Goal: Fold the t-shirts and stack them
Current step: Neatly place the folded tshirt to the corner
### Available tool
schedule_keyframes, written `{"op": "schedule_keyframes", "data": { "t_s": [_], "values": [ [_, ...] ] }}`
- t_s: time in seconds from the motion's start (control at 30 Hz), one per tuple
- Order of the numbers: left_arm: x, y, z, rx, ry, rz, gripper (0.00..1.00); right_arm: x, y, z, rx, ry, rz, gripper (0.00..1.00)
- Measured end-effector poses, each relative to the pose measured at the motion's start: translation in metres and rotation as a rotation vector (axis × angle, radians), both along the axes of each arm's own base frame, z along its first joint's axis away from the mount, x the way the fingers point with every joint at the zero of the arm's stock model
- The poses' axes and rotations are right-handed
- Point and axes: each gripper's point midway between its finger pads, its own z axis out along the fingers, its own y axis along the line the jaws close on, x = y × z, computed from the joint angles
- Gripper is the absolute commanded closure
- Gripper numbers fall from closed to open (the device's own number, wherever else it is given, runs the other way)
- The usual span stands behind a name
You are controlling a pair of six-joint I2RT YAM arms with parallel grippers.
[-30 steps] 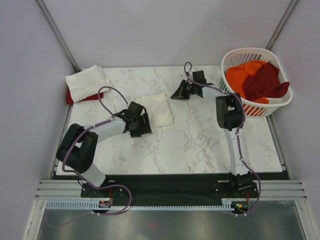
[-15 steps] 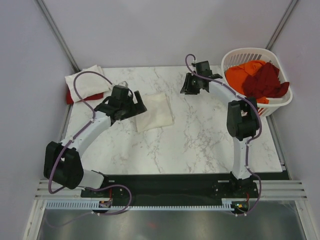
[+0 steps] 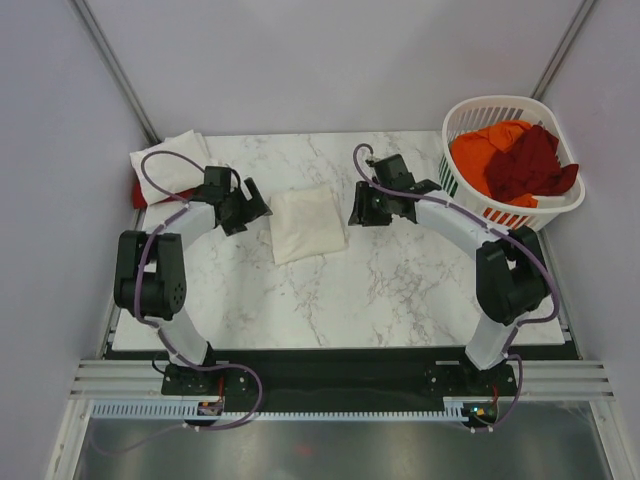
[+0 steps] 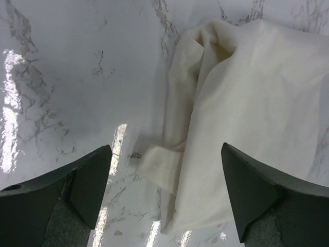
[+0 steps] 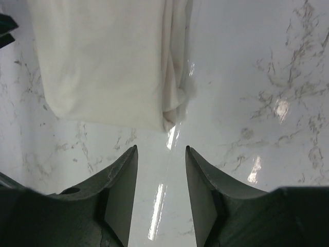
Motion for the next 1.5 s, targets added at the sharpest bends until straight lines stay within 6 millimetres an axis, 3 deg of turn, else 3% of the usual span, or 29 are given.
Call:
{"op": "schedule_keyframes", "data": {
  "t_s": [0.1, 0.17, 0.33, 0.53, 0.57, 0.63, 0.67, 0.7, 1.0, 1.17, 1.33, 1.5],
  "values": [
    [0.004, -0.003, -0.024, -0.025, 0.033, -0.022, 0.10, -0.024, -0.001, 0.008, -0.001, 0.000, 0.023, 0.48],
    [0.007, -0.011, -0.034, -0.056, 0.036, -0.047, 0.12, -0.029, -0.007, 0.020, 0.004, -0.021, 0.014, 0.47],
    [0.013, -0.030, -0.034, -0.157, -0.042, -0.115, 0.19, -0.029, -0.016, 0.045, 0.008, -0.083, -0.002, 0.47],
    [0.022, -0.048, -0.037, -0.240, -0.091, -0.163, 0.37, -0.029, -0.019, 0.048, -0.011, -0.085, 0.000, 0.46],
    [0.022, -0.051, -0.038, -0.250, -0.093, -0.170, 0.50, -0.029, -0.019, 0.048, -0.012, -0.086, 0.001, 0.47],
    [0.022, -0.053, -0.042, -0.258, -0.083, -0.167, 0.65, -0.029, -0.019, 0.049, -0.014, -0.086, 0.002, 0.47],
    [0.021, -0.055, -0.045, -0.266, -0.073, -0.168, 0.87, -0.029, -0.019, 0.048, -0.015, -0.086, 0.003, 0.46],
    [0.021, -0.056, -0.048, -0.271, -0.064, -0.164, 0.97, -0.029, -0.020, 0.048, -0.016, -0.084, 0.003, 0.46],
    [0.029, -0.061, -0.042, -0.277, -0.024, -0.182, 0.98, -0.032, -0.021, 0.046, -0.025, -0.077, 0.010, 0.47],
    [0.060, -0.057, 0.005, -0.235, -0.072, -0.208, 0.98, -0.032, -0.022, 0.046, -0.029, -0.078, 0.016, 0.46],
    [0.092, -0.026, 0.050, -0.202, -0.135, -0.181, 0.98, -0.032, -0.022, 0.050, -0.016, -0.082, 0.020, 0.46],
    [0.120, 0.005, 0.062, -0.148, -0.130, -0.158, 0.98, -0.035, -0.022, 0.062, 0.011, -0.102, 0.029, 0.47]
  ]
}}
